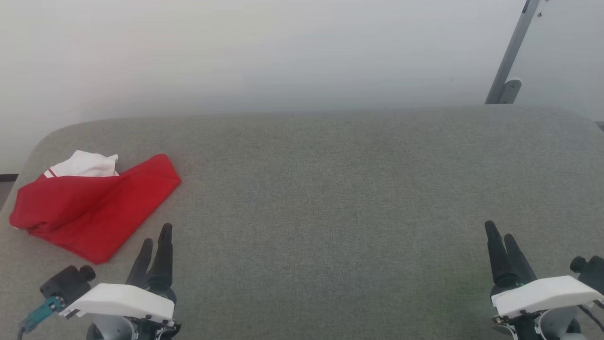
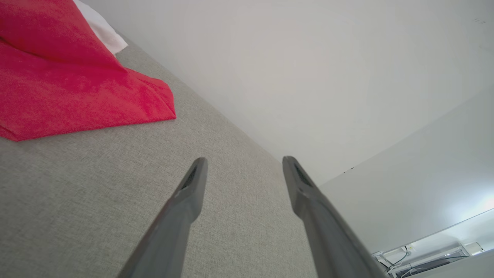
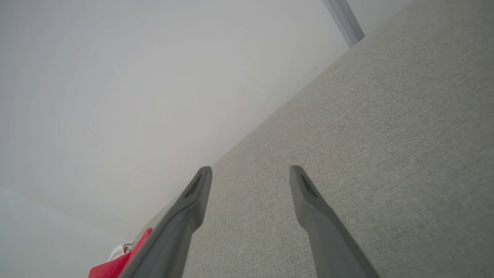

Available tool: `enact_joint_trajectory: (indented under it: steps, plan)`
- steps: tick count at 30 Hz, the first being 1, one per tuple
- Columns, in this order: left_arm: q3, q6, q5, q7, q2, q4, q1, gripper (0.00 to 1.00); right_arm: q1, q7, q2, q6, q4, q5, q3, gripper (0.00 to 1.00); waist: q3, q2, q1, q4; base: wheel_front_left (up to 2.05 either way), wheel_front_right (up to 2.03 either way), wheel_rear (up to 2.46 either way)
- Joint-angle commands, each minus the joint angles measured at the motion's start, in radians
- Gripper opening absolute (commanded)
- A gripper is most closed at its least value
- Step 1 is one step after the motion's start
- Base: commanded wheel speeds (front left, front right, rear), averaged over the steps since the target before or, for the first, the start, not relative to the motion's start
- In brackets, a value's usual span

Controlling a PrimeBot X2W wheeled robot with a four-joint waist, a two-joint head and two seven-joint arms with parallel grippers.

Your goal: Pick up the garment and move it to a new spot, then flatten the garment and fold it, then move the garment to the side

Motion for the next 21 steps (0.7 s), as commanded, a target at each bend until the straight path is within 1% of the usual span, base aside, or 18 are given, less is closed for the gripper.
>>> enact_joint_trajectory:
  steps: [1, 10, 12, 21]
  plan:
    - [0.01, -0.012, 0.042, -0.012, 0.005, -0.016, -0.009, 1.0, -0.001, -0.013, -0.006, 0.0, -0.017, -0.034, 0.0, 1.0, 0.0, 0.0, 0.0, 0.0, 0.0, 0.0, 0.0]
    - [0.047, -0.046, 0.167, -0.04, -0.005, -0.011, -0.007, 1.0, 0.009, -0.041, -0.011, 0.0, -0.027, -0.139, -0.006, 1.0, -0.003, 0.0, 0.0, -0.001, 0.0, 0.0, 0.0]
    - [0.05, -0.049, 0.177, -0.043, -0.007, -0.011, -0.007, 1.0, 0.009, -0.043, -0.011, 0.0, -0.028, -0.15, -0.007, 1.0, -0.003, 0.0, 0.0, -0.001, 0.0, 0.0, 0.0]
    - [0.064, -0.061, 0.286, -0.069, -0.01, -0.005, -0.006, 1.0, 0.019, -0.068, -0.016, 0.0, -0.041, -0.243, -0.015, 1.0, -0.006, 0.0, 0.0, -0.004, 0.0, 0.0, 0.0]
